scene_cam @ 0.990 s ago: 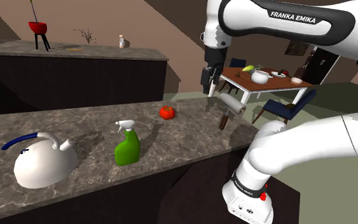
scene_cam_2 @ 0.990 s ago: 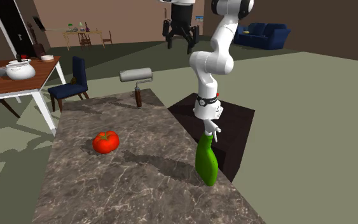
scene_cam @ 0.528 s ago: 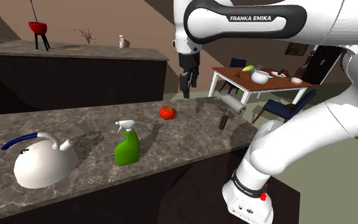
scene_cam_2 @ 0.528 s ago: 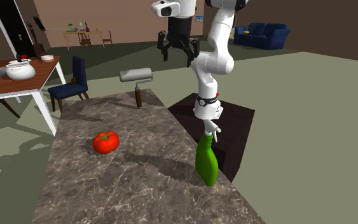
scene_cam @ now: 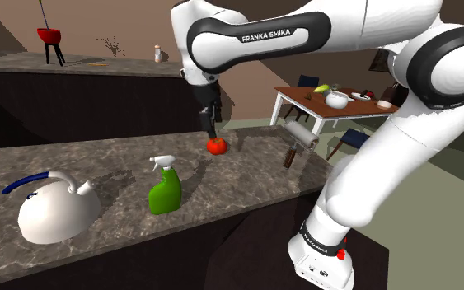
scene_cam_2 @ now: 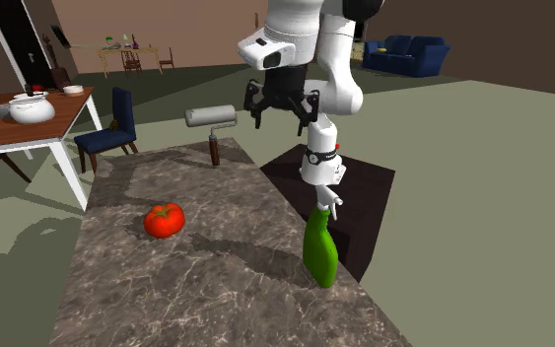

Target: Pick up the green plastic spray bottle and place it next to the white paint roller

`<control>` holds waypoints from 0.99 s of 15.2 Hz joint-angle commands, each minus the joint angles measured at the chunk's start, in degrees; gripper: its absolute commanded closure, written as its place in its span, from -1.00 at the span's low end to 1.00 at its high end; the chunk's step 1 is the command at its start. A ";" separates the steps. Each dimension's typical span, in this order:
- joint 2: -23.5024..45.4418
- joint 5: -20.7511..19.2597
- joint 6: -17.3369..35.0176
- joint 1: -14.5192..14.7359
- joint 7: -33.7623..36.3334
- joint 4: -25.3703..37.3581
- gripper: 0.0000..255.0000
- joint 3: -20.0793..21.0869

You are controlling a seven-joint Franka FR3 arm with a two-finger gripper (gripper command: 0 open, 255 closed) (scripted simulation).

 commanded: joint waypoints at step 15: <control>35.24 -10.71 -2.34 10.22 -5.12 24.68 -1.00 8.16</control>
